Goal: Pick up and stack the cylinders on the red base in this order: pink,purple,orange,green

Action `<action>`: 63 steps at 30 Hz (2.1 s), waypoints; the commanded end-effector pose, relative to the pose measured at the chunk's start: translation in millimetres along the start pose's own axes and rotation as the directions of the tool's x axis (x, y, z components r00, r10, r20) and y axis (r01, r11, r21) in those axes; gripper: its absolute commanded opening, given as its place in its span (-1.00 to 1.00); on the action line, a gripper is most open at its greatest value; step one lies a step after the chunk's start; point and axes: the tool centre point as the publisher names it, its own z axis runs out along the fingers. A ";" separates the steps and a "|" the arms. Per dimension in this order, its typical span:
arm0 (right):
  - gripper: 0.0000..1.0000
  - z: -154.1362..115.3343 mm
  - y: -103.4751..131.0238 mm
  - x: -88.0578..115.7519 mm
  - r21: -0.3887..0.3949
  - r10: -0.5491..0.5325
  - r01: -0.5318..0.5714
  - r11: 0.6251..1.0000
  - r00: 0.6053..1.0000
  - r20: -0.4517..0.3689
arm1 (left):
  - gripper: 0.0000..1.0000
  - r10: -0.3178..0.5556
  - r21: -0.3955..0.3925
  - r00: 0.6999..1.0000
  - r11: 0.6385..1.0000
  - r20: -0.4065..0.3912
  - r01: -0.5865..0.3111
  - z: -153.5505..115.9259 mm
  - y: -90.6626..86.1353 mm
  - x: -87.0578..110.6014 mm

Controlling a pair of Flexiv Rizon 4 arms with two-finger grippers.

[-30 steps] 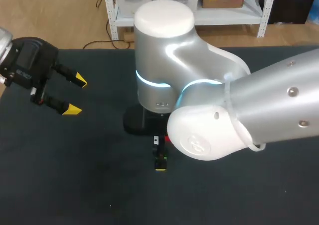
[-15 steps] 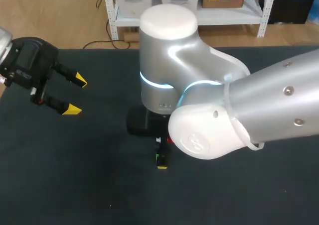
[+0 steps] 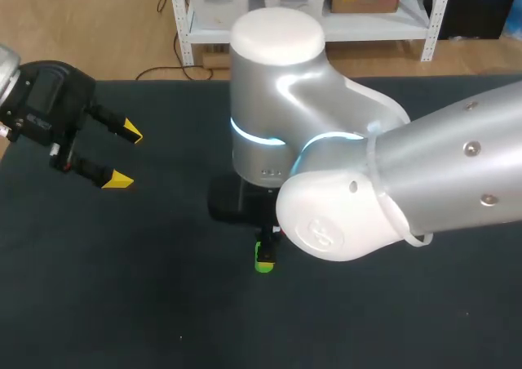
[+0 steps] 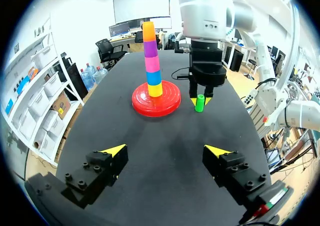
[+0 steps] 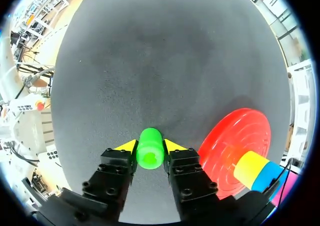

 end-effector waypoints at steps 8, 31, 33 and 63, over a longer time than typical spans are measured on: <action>-1.00 -58.2 1.8 2.0 0.041 0.016 -0.016 0.999 1.000 0.010 | 1.00 0.001 -0.001 1.000 1.000 0.001 -0.001 0.4 0.1 0.6; -1.00 -258.3 -36.0 9.3 0.142 0.104 -0.108 0.984 0.994 0.036 | 1.00 0.001 -0.001 1.000 1.000 0.001 -0.001 0.4 0.1 0.6; -1.00 -265.4 -44.8 11.6 0.151 0.114 -0.117 0.982 0.993 0.026 | 1.00 0.001 -0.001 1.000 1.000 0.001 -0.001 0.4 0.1 0.6; -1.00 -279.5 -122.4 27.4 0.079 0.200 -0.199 0.977 0.980 -0.010 | 1.00 0.001 -0.001 1.000 1.000 0.001 -0.001 0.4 0.1 0.6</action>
